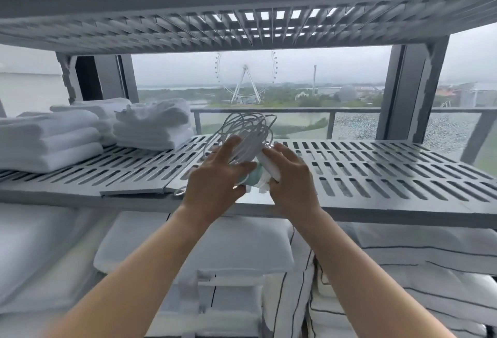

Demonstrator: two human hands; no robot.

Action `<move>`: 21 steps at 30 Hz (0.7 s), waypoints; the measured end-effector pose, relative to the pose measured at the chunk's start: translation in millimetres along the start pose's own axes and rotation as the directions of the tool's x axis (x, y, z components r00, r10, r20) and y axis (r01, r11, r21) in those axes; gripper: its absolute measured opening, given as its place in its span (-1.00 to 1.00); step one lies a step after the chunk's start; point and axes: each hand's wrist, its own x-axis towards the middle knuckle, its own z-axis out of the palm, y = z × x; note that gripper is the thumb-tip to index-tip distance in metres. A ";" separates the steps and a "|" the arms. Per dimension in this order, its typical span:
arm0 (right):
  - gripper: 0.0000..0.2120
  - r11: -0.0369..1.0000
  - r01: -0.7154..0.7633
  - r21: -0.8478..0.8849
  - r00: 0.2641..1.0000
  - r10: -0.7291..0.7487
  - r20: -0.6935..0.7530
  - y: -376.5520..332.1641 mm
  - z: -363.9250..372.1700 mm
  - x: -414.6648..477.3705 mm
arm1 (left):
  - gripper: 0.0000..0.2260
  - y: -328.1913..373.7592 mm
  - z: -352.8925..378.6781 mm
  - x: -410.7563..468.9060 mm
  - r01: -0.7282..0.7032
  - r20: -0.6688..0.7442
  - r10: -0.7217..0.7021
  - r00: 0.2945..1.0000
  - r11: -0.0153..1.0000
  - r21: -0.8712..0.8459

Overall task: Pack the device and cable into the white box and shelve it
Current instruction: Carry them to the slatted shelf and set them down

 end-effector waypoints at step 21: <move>-0.62 0.951 -0.057 -0.305 0.821 0.219 0.527 156.1 26.8 51.5 | -0.58 6.8 159.8 81.4 0.164 0.300 -0.182 0.937 0.983 0.082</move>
